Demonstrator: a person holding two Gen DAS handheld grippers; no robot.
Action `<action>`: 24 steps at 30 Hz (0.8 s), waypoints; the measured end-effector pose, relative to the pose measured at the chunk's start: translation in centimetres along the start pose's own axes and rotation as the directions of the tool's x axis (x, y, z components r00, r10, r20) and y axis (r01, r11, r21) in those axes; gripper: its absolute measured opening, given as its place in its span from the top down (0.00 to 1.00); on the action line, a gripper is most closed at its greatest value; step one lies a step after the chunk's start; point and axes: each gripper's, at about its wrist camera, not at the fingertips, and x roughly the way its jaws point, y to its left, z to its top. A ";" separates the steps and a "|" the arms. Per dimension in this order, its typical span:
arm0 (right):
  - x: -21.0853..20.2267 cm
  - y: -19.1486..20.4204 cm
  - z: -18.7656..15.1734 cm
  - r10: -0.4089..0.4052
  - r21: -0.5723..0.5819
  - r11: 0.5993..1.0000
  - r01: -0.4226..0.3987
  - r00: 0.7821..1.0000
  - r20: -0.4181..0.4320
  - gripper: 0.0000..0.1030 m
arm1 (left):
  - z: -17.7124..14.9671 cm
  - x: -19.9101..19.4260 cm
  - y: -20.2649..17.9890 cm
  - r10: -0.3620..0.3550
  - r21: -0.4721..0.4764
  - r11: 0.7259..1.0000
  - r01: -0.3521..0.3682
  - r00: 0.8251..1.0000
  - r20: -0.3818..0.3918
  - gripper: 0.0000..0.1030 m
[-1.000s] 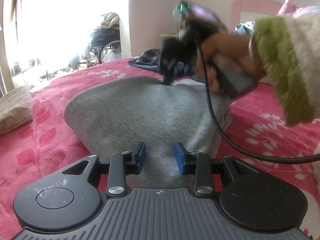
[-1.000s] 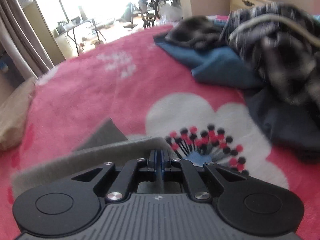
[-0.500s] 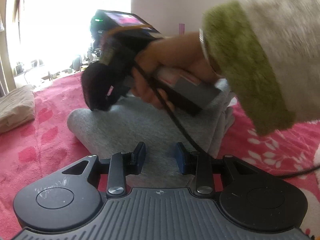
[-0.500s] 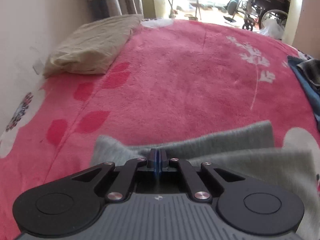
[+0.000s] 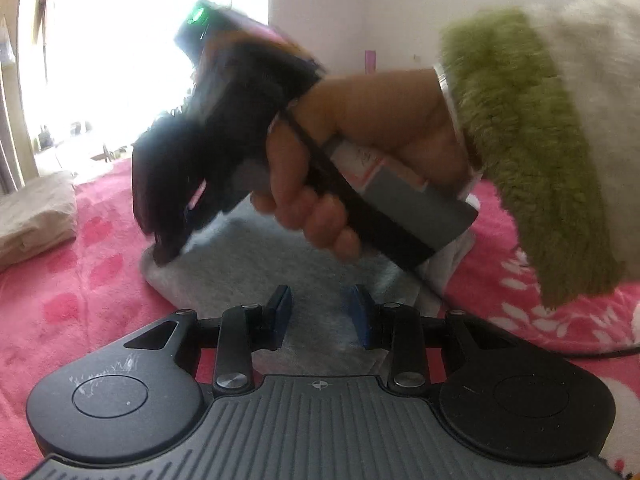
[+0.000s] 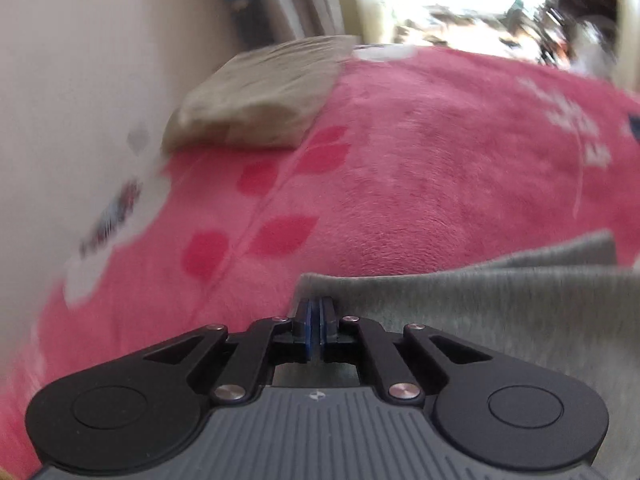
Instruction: Fold clothes
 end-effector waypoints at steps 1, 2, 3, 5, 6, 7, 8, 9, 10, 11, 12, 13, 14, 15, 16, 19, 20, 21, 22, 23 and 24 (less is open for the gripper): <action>-1.3 0.0 -0.2 -0.016 0.003 1.000 0.016 0.999 0.032 0.99 | 0.0 0.0 -0.1 -0.001 0.001 1.000 0.001 1.000 -0.001 0.69; -2.7 0.1 -0.5 -0.034 0.000 0.999 0.034 0.997 0.067 0.98 | 0.0 0.0 -0.1 -0.002 0.003 1.000 0.002 1.000 -0.001 0.69; -4.1 0.2 -0.8 -0.052 -0.002 0.999 0.053 0.993 0.101 0.94 | 0.0 0.0 -0.3 0.001 0.012 1.000 -0.001 1.000 0.000 0.69; -7.5 0.0 -1.6 -0.092 0.012 0.996 0.091 0.980 0.177 0.93 | 0.0 0.0 -0.6 0.009 0.030 1.000 -0.009 1.000 0.003 0.69; -9.8 -0.6 -2.6 -0.112 0.052 0.993 0.103 0.970 0.217 0.93 | 0.0 0.0 -0.5 0.008 0.028 1.000 -0.008 1.000 0.003 0.69; -12.0 -1.3 -3.5 -0.133 0.095 0.989 0.112 0.958 0.256 0.93 | 0.0 0.0 -0.4 0.005 0.023 1.000 -0.005 1.000 0.001 0.69; -14.2 -2.1 -4.8 -0.171 0.152 0.980 0.131 0.942 0.290 0.93 | 0.1 0.0 -0.4 0.004 0.020 1.000 -0.004 1.000 -0.001 0.68; -15.9 -2.9 -6.3 -0.211 0.202 0.967 0.153 0.927 0.309 0.92 | 0.2 0.0 -0.3 0.003 0.018 1.000 -0.003 1.000 -0.004 0.68; -17.1 -3.7 -7.9 -0.253 0.257 0.950 0.175 0.916 0.312 0.92 | 0.2 0.0 -0.4 0.005 0.021 1.000 -0.005 1.000 -0.005 0.68; -18.1 -4.5 -9.5 -0.295 0.311 0.930 0.196 0.904 0.311 0.92 | 0.2 0.0 -0.4 0.007 0.025 1.000 -0.006 1.000 -0.007 0.68; -18.2 -5.3 -11.1 -0.320 0.361 0.910 0.207 0.902 0.289 0.92 | 0.3 0.0 -0.5 0.010 0.033 0.999 -0.010 1.000 -0.008 0.68; -18.2 -6.2 -12.7 -0.342 0.409 0.887 0.216 0.902 0.264 0.92 | 0.4 0.0 -0.6 0.013 0.041 0.999 -0.013 1.000 -0.010 0.68; -18.2 -7.1 -14.3 -0.362 0.455 0.861 0.226 0.901 0.238 0.97 | 0.4 0.0 -0.7 0.010 0.050 0.999 -0.010 1.000 -0.014 0.67; -17.7 -7.6 -15.4 -0.387 0.481 0.841 0.249 0.898 0.211 0.97 | 0.4 0.0 -0.8 0.008 0.060 0.998 -0.007 1.000 -0.019 0.67; -17.1 -8.0 -16.4 -0.411 0.504 0.819 0.273 0.893 0.184 0.97 | 0.5 -0.1 -1.1 0.014 0.080 0.997 -0.013 1.000 -0.018 0.67; -18.8 -7.1 -15.9 -0.418 0.502 0.826 0.257 0.876 0.239 0.95 | 1.1 -0.7 -1.3 0.028 0.123 0.992 -0.026 0.999 -0.016 0.67; -19.3 -6.5 -15.7 -0.420 0.479 0.839 0.259 0.867 0.268 0.92 | 1.5 -0.9 -1.0 0.020 0.111 0.994 -0.018 1.000 -0.013 0.65; -19.7 -6.0 -15.5 -0.410 0.460 0.853 0.248 0.864 0.293 0.92 | 1.8 -1.1 -0.7 0.011 0.099 0.995 -0.010 1.000 -0.010 0.64; -19.9 -5.6 -15.7 -0.387 0.452 0.863 0.223 0.868 0.310 0.92 | 2.0 -1.2 -0.7 -0.002 0.094 0.996 0.003 1.000 -0.009 0.62; -20.0 -5.3 -15.8 -0.363 0.445 0.873 0.197 0.873 0.326 0.91 | 2.2 -1.3 -0.7 -0.015 0.090 0.996 0.015 1.000 -0.007 0.59; -19.6 -5.1 -16.2 -0.344 0.441 0.879 0.181 0.881 0.325 0.85 | 2.2 -1.1 -1.0 -0.024 0.103 0.994 0.026 1.000 -0.018 0.59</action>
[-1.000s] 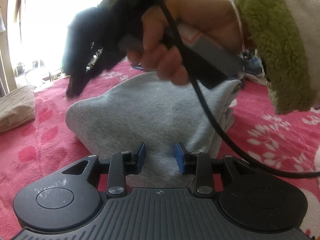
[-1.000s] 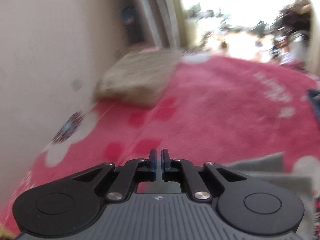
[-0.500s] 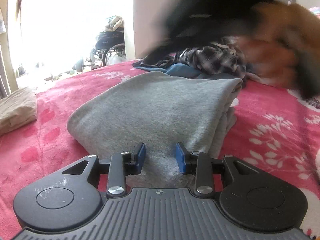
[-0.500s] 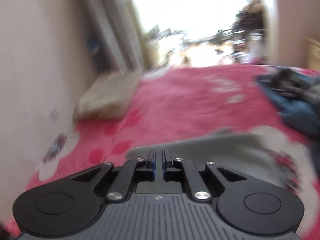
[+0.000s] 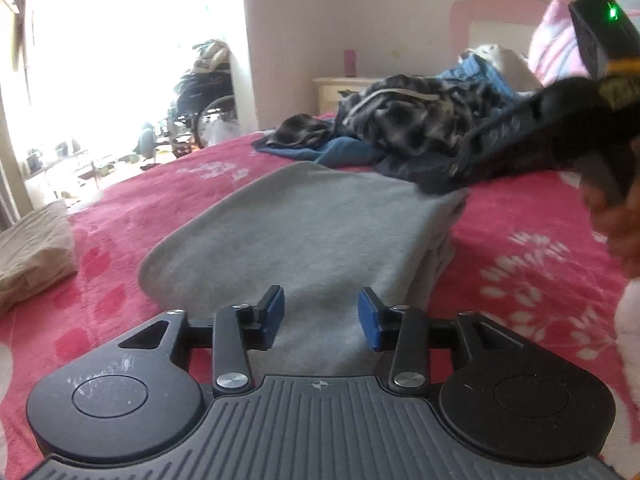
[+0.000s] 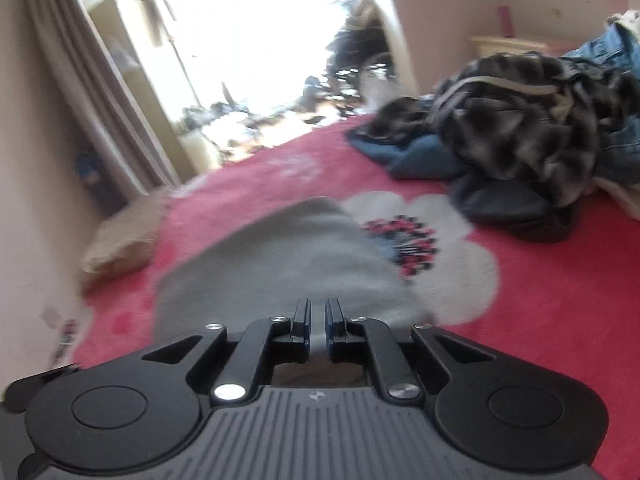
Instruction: Fold clothes
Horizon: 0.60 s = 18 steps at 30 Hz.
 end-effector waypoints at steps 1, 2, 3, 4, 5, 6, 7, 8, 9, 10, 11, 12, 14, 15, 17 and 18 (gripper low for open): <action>0.4 0.0 -0.4 -0.013 -0.003 1.000 0.013 0.999 -0.029 0.83 | -0.2 0.5 -0.5 -0.014 0.023 1.000 0.014 1.000 -0.026 0.58; 1.0 -0.2 -0.8 -0.044 0.011 0.999 0.045 0.997 -0.070 0.82 | -0.3 0.9 -0.9 -0.026 0.045 0.999 0.029 0.998 -0.052 0.58; 1.6 -0.4 -1.1 -0.076 0.025 0.996 0.080 0.991 -0.114 0.80 | -0.5 1.1 -1.3 -0.023 0.068 0.997 0.027 0.998 -0.064 0.56; 2.2 -0.6 -1.4 -0.107 0.038 0.993 0.115 0.982 -0.157 0.79 | -0.6 1.2 -1.7 -0.019 0.090 0.996 0.026 0.997 -0.074 0.55; 2.8 -0.8 -1.7 -0.137 0.049 0.988 0.150 0.970 -0.201 0.78 | -0.5 0.8 -1.6 -0.025 0.098 0.995 0.032 0.997 -0.071 0.55; 2.1 -1.4 -1.6 -0.121 0.094 0.986 0.140 0.975 -0.185 0.78 | -0.3 0.3 -1.4 -0.032 0.107 0.993 0.039 0.997 -0.068 0.55; 1.3 -2.1 -1.3 -0.100 0.142 0.982 0.123 0.982 -0.161 0.78 | -0.1 -0.1 -1.3 -0.039 0.115 0.992 0.046 0.997 -0.065 0.55; 0.5 -3.3 -0.7 -0.093 0.193 0.974 0.116 0.987 -0.128 0.78 | 0.4 -0.6 -0.8 -0.050 0.100 0.993 0.056 0.997 -0.059 0.55; -0.2 -4.4 0.1 -0.089 0.243 0.964 0.109 0.992 -0.092 0.75 | 0.8 -1.0 -0.2 -0.062 0.085 0.994 0.066 0.997 -0.052 0.55; -1.0 -5.6 0.8 -0.087 0.293 0.951 0.100 0.995 -0.057 0.74 | 1.3 -1.5 0.3 -0.079 0.071 0.994 0.082 0.996 -0.040 0.53; -1.7 -6.8 1.5 -0.086 0.341 0.936 0.088 0.996 -0.022 0.68 | 1.8 -1.4 0.4 -0.090 0.082 0.992 0.093 0.995 -0.038 0.50; -2.4 -8.0 2.2 -0.087 0.389 0.918 0.075 0.996 0.014 0.65 | 2.2 -1.3 0.4 -0.100 0.093 0.990 0.103 0.994 -0.035 0.50; -1.0 -10.3 4.0 -0.048 0.435 0.900 0.035 0.999 0.019 0.62 | 3.1 -1.0 0.4 -0.121 0.114 0.986 0.123 0.992 -0.032 0.49; 0.5 -11.1 4.8 -0.001 0.431 0.902 0.000 1.000 0.004 0.57 | 3.0 -0.3 0.0 -0.123 0.134 0.983 0.127 0.992 -0.042 0.49; 4.3 -11.7 6.3 0.063 0.406 0.914 -0.029 0.995 -0.072 0.48 | 2.8 1.0 -0.8 -0.126 0.173 0.976 0.135 0.990 -0.063 0.49; 6.3 -12.0 7.1 0.094 0.393 0.918 -0.043 0.989 -0.111 0.48 | 2.7 1.7 -1.3 -0.127 0.192 0.972 0.139 0.989 -0.073 0.49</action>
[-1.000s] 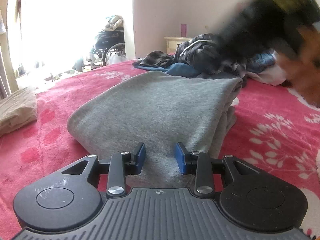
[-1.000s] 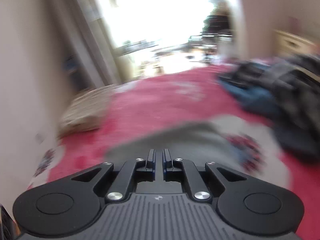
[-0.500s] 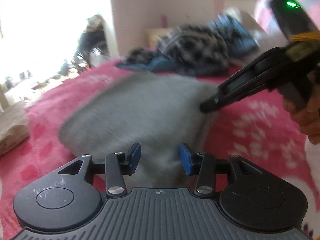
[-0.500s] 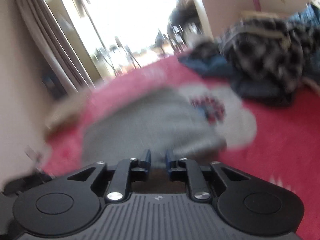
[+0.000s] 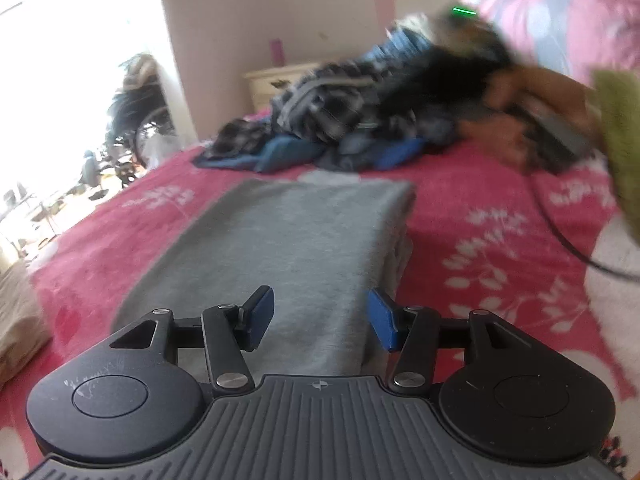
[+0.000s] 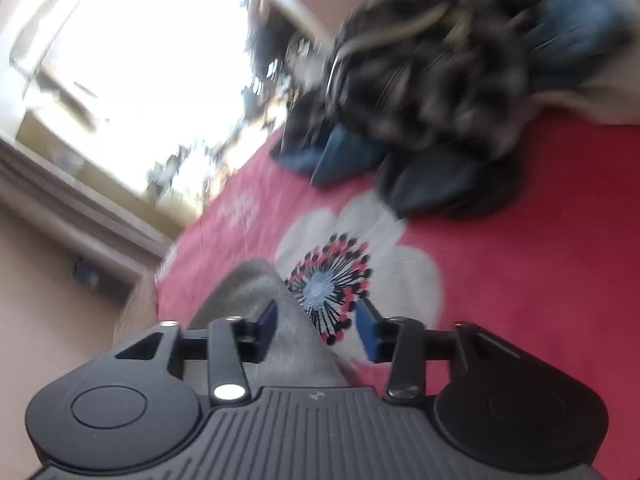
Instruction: Fold clothes
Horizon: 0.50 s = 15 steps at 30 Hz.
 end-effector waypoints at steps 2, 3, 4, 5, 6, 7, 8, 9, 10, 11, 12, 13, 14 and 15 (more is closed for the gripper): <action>3.1 0.3 1.0 0.049 0.000 0.999 -0.049 0.996 -0.079 0.48 | -0.4 1.3 -0.6 -0.002 0.003 1.000 0.003 0.999 -0.038 0.49; 4.6 0.4 1.4 0.074 0.002 0.997 -0.074 0.990 -0.118 0.48 | -0.7 1.8 -0.9 -0.006 0.001 1.000 0.006 0.999 -0.054 0.49; 6.1 0.5 1.9 0.099 0.005 0.995 -0.100 0.983 -0.156 0.47 | -0.9 2.1 -1.1 0.003 0.002 1.000 -0.003 0.998 -0.060 0.49; 7.7 0.7 2.3 0.124 0.009 0.992 -0.124 0.973 -0.194 0.46 | -1.2 2.4 -1.4 0.012 0.004 1.000 -0.011 0.998 -0.066 0.49; 8.9 0.9 2.5 0.147 0.011 0.989 -0.149 0.961 -0.234 0.46 | -1.4 2.5 -1.6 0.018 0.008 1.000 -0.017 0.998 -0.066 0.49; 10.1 1.3 2.5 0.161 0.006 0.986 -0.166 0.950 -0.267 0.46 | -1.5 2.6 -1.8 0.024 0.014 1.000 -0.023 0.998 -0.064 0.48; 10.8 1.6 2.6 0.158 -0.009 0.986 -0.167 0.946 -0.284 0.49 | -1.6 2.6 -1.9 0.028 0.016 0.999 -0.027 0.998 -0.065 0.47; 11.3 2.2 2.6 0.155 -0.031 0.985 -0.171 0.944 -0.291 0.62 | -1.7 2.7 -2.0 0.034 0.017 0.999 -0.033 0.997 -0.066 0.47; 11.7 2.7 2.4 0.152 -0.054 0.983 -0.176 0.943 -0.297 0.68 | -1.8 2.8 -2.1 0.043 0.013 0.999 -0.042 0.997 -0.064 0.47; 11.7 3.5 2.3 0.158 -0.084 0.978 -0.190 0.944 -0.291 0.78 | -1.9 2.8 -2.1 0.051 0.009 0.999 -0.051 0.997 -0.063 0.47; 11.4 4.2 2.3 0.179 -0.113 0.969 -0.218 0.944 -0.278 0.86 | -1.9 2.9 -2.2 0.060 0.006 0.998 -0.060 0.996 -0.063 0.47; 11.0 4.8 2.3 0.202 -0.142 0.959 -0.245 0.943 -0.266 0.87 | -2.0 2.8 -2.4 0.075 0.009 0.997 -0.074 0.995 -0.063 0.47; 10.5 5.5 2.3 0.242 -0.151 0.946 -0.285 0.936 -0.255 0.88 | -2.0 2.8 -2.6 0.089 0.012 0.996 -0.088 0.994 -0.063 0.47; 9.8 6.2 2.4 0.295 -0.158 0.928 -0.338 0.924 -0.244 0.88 | -2.0 2.7 -2.9 0.107 0.026 0.994 -0.106 0.992 -0.063 0.47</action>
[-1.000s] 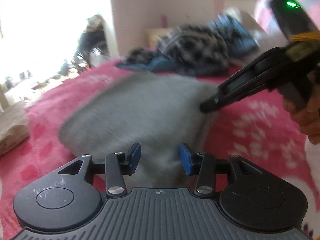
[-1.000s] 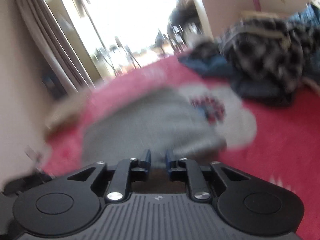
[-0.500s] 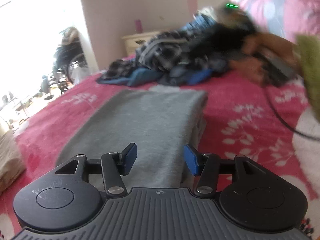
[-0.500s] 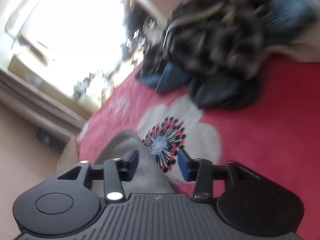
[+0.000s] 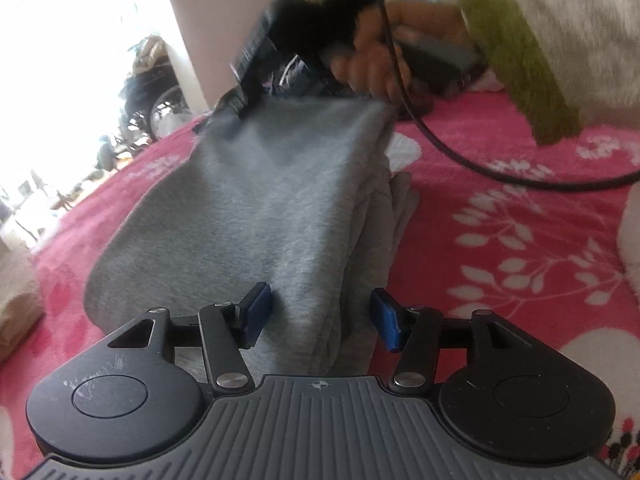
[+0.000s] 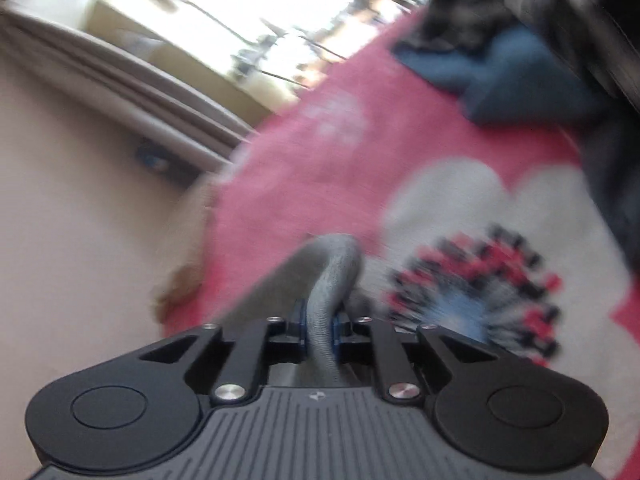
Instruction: Fold clothes
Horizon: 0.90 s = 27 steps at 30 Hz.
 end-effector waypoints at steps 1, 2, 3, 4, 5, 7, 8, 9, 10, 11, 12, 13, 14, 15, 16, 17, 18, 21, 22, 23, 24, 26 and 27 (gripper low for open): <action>-0.2 0.9 0.2 0.054 -0.032 0.998 -0.053 0.999 0.008 0.88 | 0.0 0.0 -0.4 0.019 0.013 1.000 -0.019 1.000 -0.001 0.47; -0.3 1.8 0.3 0.107 -0.065 0.992 -0.106 0.994 0.014 0.88 | 0.0 0.1 -0.8 0.038 0.022 0.999 -0.038 0.999 -0.005 0.47; 0.0 2.6 0.4 0.116 -0.104 0.988 -0.115 0.993 0.007 0.88 | 0.1 0.1 -1.1 0.056 0.032 0.998 -0.056 0.998 -0.008 0.47; 0.3 3.4 0.4 0.119 -0.144 0.982 -0.118 0.993 -0.001 0.88 | 0.1 0.3 -1.3 0.069 0.035 0.997 -0.069 0.998 -0.012 0.47; 0.9 3.2 0.5 0.096 -0.148 0.984 -0.096 0.995 -0.004 0.88 | 0.1 0.4 -1.4 0.081 0.035 0.996 -0.080 0.997 -0.016 0.47; 1.8 1.8 0.6 0.029 -0.122 0.992 -0.029 1.000 -0.007 0.88 | 0.3 0.6 -1.6 0.097 0.039 0.995 -0.096 0.995 -0.023 0.47; 2.2 0.6 0.7 -0.015 -0.092 0.996 0.014 1.000 -0.008 0.88 | 0.5 0.7 -1.6 0.104 0.043 0.994 -0.103 0.994 -0.025 0.46; 2.2 -0.8 0.5 -0.033 -0.044 0.998 0.033 0.999 -0.008 0.88 | 0.6 0.8 -1.7 0.111 0.047 0.993 -0.110 0.993 -0.027 0.46; 2.1 -1.8 0.4 -0.041 -0.018 0.999 0.041 0.999 -0.006 0.88 | 0.7 0.9 -1.8 0.114 0.052 0.992 -0.112 0.993 -0.031 0.46; 1.9 -2.7 0.3 -0.049 0.006 0.999 0.049 0.999 -0.003 0.88 | 0.9 1.0 -1.8 0.113 0.045 0.993 -0.111 0.993 -0.036 0.45; 1.5 -2.8 0.2 -0.041 0.009 0.999 0.041 0.999 0.008 0.88 | 1.1 1.0 -1.7 0.108 0.034 0.994 -0.106 0.993 -0.041 0.44; 1.2 -2.8 0.0 -0.031 0.009 0.999 0.031 0.999 0.020 0.88 | 1.1 1.0 -1.7 0.105 0.035 0.994 -0.103 0.994 -0.043 0.43; 0.8 -2.8 -0.2 -0.022 0.009 1.000 0.022 0.999 0.032 0.88 | 1.1 1.1 -1.7 0.102 0.036 0.994 -0.100 0.994 -0.045 0.42; 0.7 -2.7 -0.2 -0.042 -0.003 0.999 0.042 0.999 0.024 0.87 | 0.9 1.1 -1.9 0.106 0.048 0.993 -0.104 0.993 -0.042 0.42; 0.6 -2.6 -0.2 -0.065 -0.016 0.998 0.065 0.998 0.014 0.85 | 0.8 1.1 -2.1 0.111 0.060 0.992 -0.108 0.993 -0.040 0.40; 0.6 -2.8 0.0 -0.108 -0.010 0.994 0.108 0.994 0.007 0.77 | 0.8 1.0 -2.1 0.112 0.064 0.992 -0.110 0.993 -0.038 0.39; 0.6 -2.9 0.3 -0.153 -0.002 0.988 0.153 0.988 0.000 0.62 | 0.8 1.0 -2.1 0.114 0.069 0.991 -0.111 0.993 -0.037 0.39; -1.6 -3.8 0.8 -0.210 0.094 0.975 0.201 0.972 0.109 0.58 | 0.8 0.9 -2.1 0.111 0.069 0.992 -0.108 0.993 -0.034 0.39; -2.6 -3.8 0.9 -0.214 0.117 0.974 0.196 0.963 0.163 0.58 | 0.8 0.7 -1.8 0.101 0.060 0.993 -0.099 0.994 -0.030 0.39; -3.9 -3.5 0.7 -0.210 0.127 0.974 0.187 0.955 0.208 0.58 | 0.9 0.5 -1.6 0.091 0.050 0.995 -0.090 0.995 -0.027 0.39; -5.2 -2.7 0.4 -0.208 0.121 0.976 0.184 0.947 0.243 0.59 | 1.0 0.1 -1.1 0.065 0.025 0.998 -0.064 0.998 -0.022 0.39; -7.7 -0.7 -1.0 -0.221 0.083 0.975 0.205 0.934 0.282 0.60 | 1.4 -0.8 0.0 0.012 -0.025 1.000 -0.012 1.000 -0.010 0.39; -8.9 0.4 -1.9 -0.230 0.063 0.973 0.222 0.927 0.296 0.62 | 1.6 -1.7 1.0 -0.041 -0.060 0.997 0.042 0.999 0.014 0.39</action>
